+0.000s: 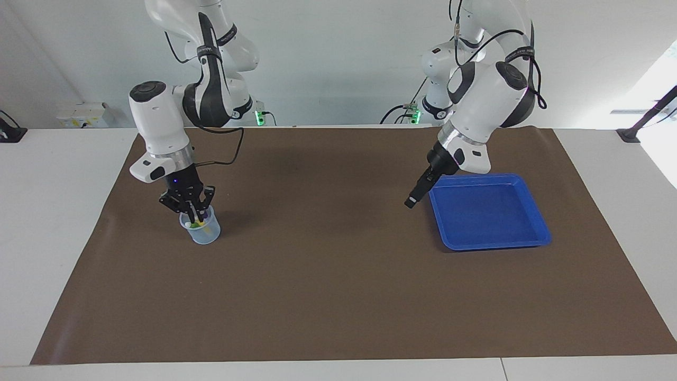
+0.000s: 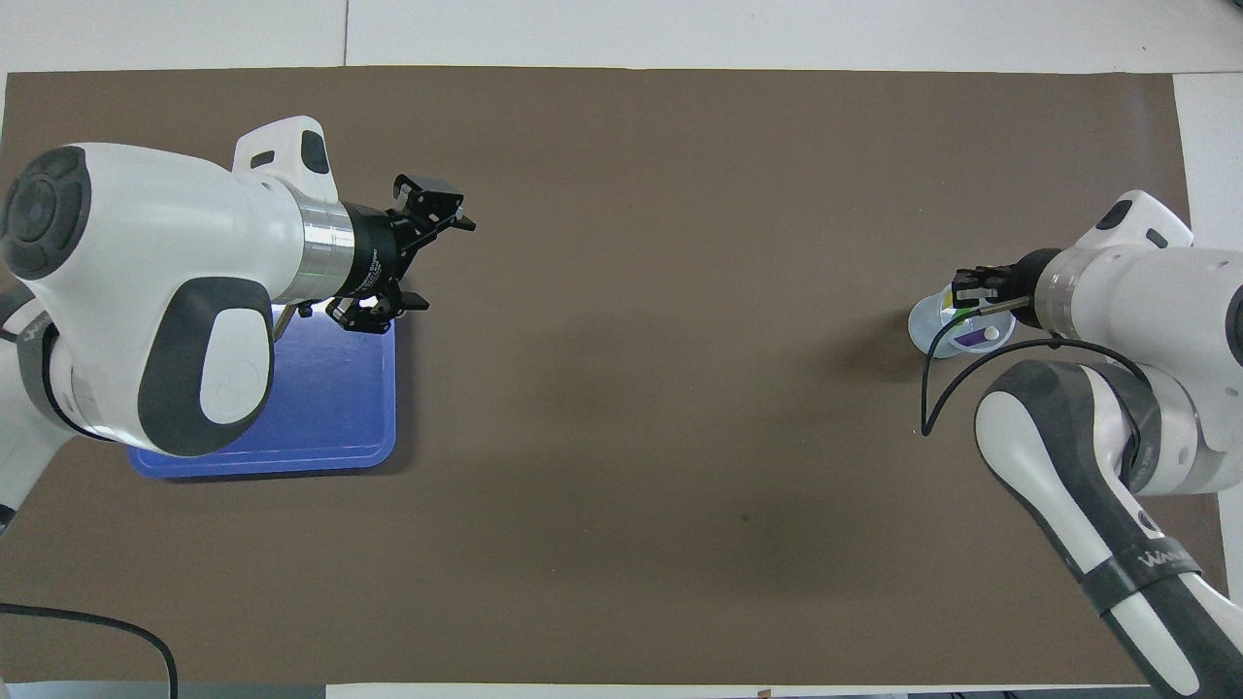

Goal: Transfer and insert pens with both arms

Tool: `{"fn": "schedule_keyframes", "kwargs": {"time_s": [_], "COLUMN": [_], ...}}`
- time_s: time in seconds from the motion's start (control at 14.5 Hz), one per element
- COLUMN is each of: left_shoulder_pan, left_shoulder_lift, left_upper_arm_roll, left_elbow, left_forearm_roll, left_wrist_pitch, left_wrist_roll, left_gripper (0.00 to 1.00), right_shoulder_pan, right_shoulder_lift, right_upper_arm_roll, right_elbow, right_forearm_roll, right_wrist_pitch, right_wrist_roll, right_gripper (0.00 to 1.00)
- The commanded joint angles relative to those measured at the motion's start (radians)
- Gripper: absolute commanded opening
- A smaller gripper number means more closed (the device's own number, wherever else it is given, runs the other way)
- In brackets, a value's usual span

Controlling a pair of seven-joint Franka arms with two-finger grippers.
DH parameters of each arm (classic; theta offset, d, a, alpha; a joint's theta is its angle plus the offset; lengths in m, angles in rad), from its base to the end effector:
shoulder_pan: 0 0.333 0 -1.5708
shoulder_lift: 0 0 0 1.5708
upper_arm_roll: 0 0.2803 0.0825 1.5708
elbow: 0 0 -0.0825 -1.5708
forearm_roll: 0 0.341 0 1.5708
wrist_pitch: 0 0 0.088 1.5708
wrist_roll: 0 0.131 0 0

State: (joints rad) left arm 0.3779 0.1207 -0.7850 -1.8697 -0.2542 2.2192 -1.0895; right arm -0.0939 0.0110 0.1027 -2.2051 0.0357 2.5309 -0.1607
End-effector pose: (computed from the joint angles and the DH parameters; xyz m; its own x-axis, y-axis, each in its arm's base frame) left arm 0.5259 -0.2274 0.4525 0.6910 0.7019 -0.1728 0.7094 -0.6125 0.3487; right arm 0.5318 0.0047 0.3759 0.9405 0.1390 0.3100 0.1396 -0.9900 0.0202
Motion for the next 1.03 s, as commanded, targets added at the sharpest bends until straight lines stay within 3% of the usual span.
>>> {"fn": "schedule_keyframes", "kwargs": {"time_s": [0.0,0.14,0.34,0.55,0.76,0.96], "left_shoulder_pan": [-0.061,-0.144,-0.255,-0.29,-0.326,-0.346], "left_shoulder_lift": [0.01,-0.009,-0.036,-0.064,-0.064,-0.069], "left_upper_arm_roll": [0.071,0.165,0.303,0.421,0.574,0.625], "left_elbow": [0.014,0.012,0.018,0.076,0.231,0.315], "left_forearm_roll": [0.029,0.032,0.125,0.185,0.207,0.305], "left_wrist_pitch": [-0.023,-0.024,-0.102,-0.319,-0.595,-0.749], "left_wrist_roll": [0.005,0.006,0.075,0.41,0.832,1.009], "left_gripper": [1.0,1.0,1.0,1.0,1.0,1.0], "right_shoulder_pan": [0.0,0.0,0.006,0.011,0.01,-0.003], "right_shoulder_lift": [-0.005,0.004,0.023,0.024,0.027,0.026], "right_upper_arm_roll": [0.003,0.003,0.003,0.003,0.002,0.0], "right_elbow": [-0.01,0.005,0.053,0.091,0.195,0.309], "right_forearm_roll": [-0.002,-0.002,-0.002,-0.002,-0.002,-0.002], "right_wrist_pitch": [0.025,0.023,0.012,-0.027,-0.183,-0.364], "right_wrist_roll": [0.02,0.02,0.017,0.02,0.044,0.09], "right_gripper": [0.6,0.77,0.91,0.97,0.98,0.99]}}
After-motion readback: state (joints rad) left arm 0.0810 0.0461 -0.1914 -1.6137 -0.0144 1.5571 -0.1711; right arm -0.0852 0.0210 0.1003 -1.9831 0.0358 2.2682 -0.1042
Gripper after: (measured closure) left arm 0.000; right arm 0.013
